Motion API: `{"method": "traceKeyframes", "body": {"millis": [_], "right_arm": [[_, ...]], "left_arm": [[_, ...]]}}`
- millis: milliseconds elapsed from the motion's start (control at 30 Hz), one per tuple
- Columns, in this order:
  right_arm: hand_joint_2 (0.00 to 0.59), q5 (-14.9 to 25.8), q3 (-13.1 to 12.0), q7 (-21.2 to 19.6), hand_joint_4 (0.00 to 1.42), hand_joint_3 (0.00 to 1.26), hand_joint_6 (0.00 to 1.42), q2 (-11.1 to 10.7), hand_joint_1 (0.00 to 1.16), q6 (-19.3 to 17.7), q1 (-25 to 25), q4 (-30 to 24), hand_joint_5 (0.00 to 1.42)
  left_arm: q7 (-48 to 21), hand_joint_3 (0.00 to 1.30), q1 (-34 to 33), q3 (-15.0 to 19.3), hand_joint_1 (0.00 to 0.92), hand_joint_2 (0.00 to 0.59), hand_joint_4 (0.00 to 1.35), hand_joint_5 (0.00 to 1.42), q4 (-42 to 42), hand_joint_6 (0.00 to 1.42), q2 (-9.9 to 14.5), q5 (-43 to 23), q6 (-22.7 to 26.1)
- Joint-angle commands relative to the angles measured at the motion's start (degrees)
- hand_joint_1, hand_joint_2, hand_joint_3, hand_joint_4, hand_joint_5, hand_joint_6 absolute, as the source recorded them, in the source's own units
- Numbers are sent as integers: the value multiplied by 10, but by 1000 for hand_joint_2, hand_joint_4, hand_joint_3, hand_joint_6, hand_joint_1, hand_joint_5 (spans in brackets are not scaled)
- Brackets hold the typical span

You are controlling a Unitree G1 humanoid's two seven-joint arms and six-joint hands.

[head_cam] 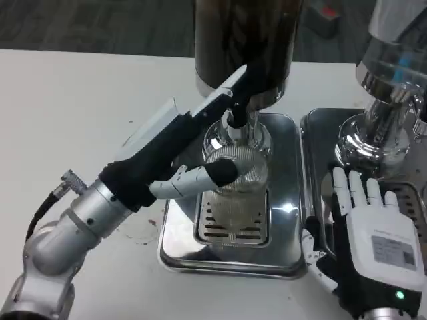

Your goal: Grasp the cup under the faucet to collect the drink, then remove the cup.

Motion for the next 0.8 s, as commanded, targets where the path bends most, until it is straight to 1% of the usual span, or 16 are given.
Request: {"method": "traceKeyframes", "body": {"millis": [33, 200, 300, 333, 467, 633, 800], "right_arm": [[562, -3, 0, -9, 0, 0, 0, 4, 329, 5, 4, 5, 0], [562, -2, 0, -11, 0, 0, 0, 9, 327, 5, 4, 8, 0], [562, -1, -1, -10, 0, 0, 0, 9, 326, 4, 2, 9, 0], [562, -1, -1, -10, 0, 0, 0, 10, 325, 4, 2, 9, 0], [562, 8, -6, -11, 0, 0, 0, 15, 324, 2, 0, 7, 0], [562, 9, -7, -11, 0, 0, 0, 19, 323, 3, -2, 8, 0], [562, 9, -6, -16, 0, 0, 0, 22, 323, 3, -1, 10, 0]], "left_arm": [[-3, 0, -9, -11, 0, 100, 0, 46, -5, 41, 1, 24, -26], [2, 0, -5, -15, 0, 104, 0, 46, -14, 40, 5, 35, -33], [12, 0, -4, -15, 0, 105, 0, 46, -22, 40, 12, 54, -41], [18, 0, -4, -14, 0, 104, 0, 46, -25, 40, 14, 67, -45], [63, 0, -8, -12, 0, 102, 0, 46, -38, 40, 28, 152, -64], [107, 0, -9, -19, 0, 101, 0, 46, -49, 40, 39, 206, -72], [141, 0, -8, -28, 0, 101, 0, 46, -56, 35, 46, 240, -75]]}}
